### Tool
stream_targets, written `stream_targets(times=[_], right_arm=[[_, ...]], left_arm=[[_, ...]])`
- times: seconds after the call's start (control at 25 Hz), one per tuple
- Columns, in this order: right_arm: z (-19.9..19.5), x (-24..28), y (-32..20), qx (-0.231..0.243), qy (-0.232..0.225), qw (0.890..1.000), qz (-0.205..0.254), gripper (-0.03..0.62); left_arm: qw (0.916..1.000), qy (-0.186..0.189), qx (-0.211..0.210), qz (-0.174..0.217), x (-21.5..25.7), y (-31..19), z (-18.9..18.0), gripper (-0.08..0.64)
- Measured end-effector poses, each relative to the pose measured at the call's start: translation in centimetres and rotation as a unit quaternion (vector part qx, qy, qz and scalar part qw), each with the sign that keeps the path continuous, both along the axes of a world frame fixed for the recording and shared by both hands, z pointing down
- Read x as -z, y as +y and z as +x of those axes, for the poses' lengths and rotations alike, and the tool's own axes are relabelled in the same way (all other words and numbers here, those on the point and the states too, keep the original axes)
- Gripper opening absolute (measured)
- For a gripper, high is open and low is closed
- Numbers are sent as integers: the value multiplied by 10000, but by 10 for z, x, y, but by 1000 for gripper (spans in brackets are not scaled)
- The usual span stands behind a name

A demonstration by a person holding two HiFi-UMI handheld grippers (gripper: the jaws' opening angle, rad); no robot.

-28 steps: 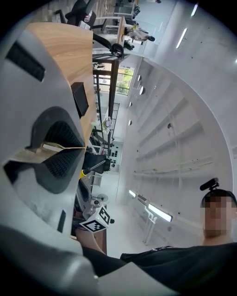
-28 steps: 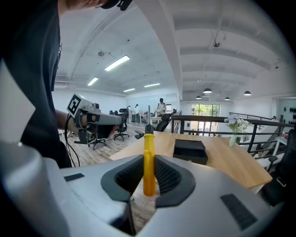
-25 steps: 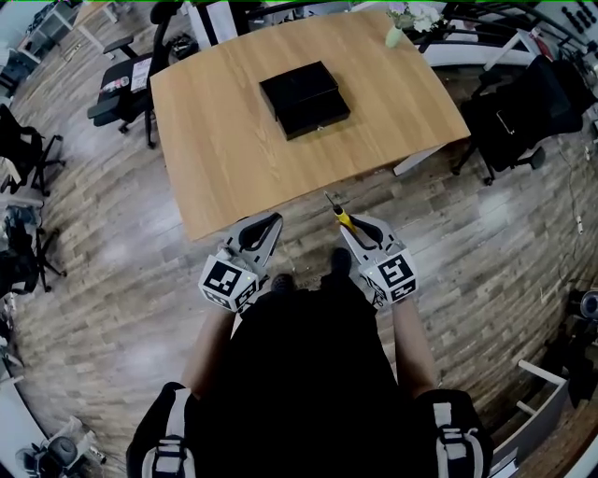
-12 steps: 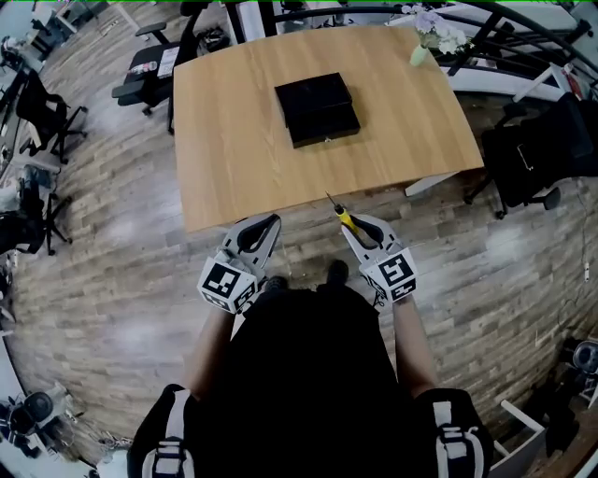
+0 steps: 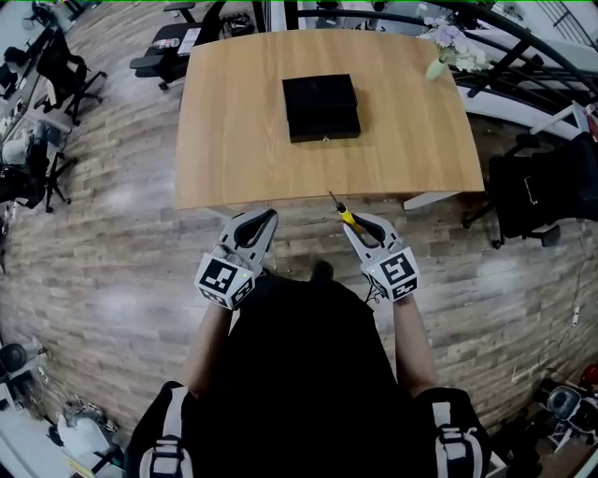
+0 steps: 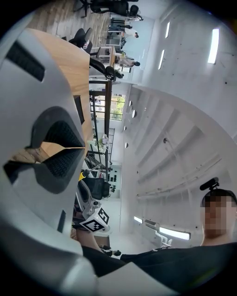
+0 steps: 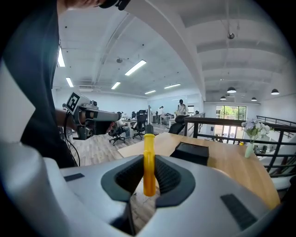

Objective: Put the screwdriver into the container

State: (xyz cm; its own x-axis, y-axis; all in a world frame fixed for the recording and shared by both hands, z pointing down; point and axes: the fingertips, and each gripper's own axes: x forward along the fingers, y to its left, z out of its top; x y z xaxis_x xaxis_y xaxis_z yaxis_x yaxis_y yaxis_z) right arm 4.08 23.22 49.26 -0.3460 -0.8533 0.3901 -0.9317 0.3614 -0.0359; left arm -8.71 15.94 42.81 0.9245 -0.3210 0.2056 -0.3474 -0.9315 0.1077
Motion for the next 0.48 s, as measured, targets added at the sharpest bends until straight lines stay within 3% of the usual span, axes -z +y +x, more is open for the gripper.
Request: stream_targets(times=[0.48], right_arm=[[54, -9, 21, 201, 36, 9997, -104, 83]], left_arm=[[9993, -298, 41, 222, 1, 32, 41, 28]])
